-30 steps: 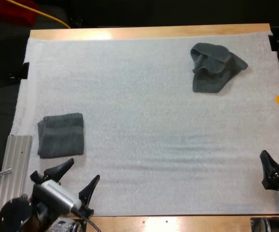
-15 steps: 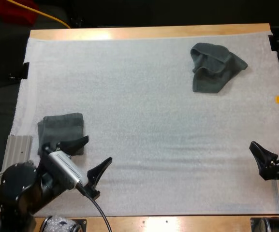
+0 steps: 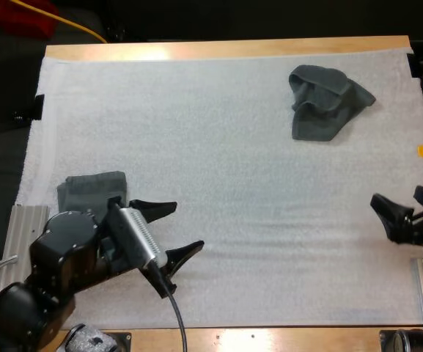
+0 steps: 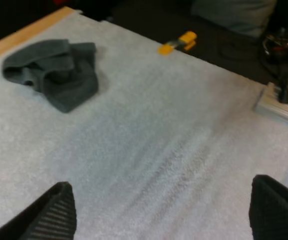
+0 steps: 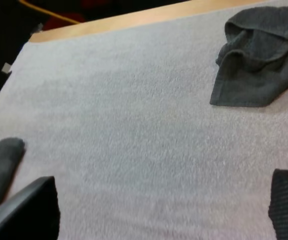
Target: Pick towel from pile, fold and stack
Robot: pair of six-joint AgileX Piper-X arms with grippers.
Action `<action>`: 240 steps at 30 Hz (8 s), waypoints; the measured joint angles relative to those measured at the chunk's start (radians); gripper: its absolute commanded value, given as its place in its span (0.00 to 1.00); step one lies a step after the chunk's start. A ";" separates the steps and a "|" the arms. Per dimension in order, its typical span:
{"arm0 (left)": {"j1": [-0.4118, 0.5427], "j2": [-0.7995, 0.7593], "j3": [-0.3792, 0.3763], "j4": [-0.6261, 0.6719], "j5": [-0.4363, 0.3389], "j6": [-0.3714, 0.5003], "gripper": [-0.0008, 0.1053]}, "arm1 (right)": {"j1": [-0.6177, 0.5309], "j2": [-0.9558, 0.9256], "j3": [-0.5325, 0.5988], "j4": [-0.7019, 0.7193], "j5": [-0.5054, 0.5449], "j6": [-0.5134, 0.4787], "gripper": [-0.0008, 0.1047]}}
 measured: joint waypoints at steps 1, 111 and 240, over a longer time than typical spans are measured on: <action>0.000 0.005 0.000 0.000 -0.001 0.000 0.66 | 0.000 0.014 0.000 -0.009 0.003 0.012 0.79; 0.000 0.012 0.000 0.002 -0.233 -0.066 0.66 | 0.261 1.052 -0.162 -0.789 0.157 0.440 0.01; 0.000 0.012 -0.001 0.113 -0.219 -0.068 0.66 | 0.814 0.247 0.176 0.088 0.441 0.498 0.77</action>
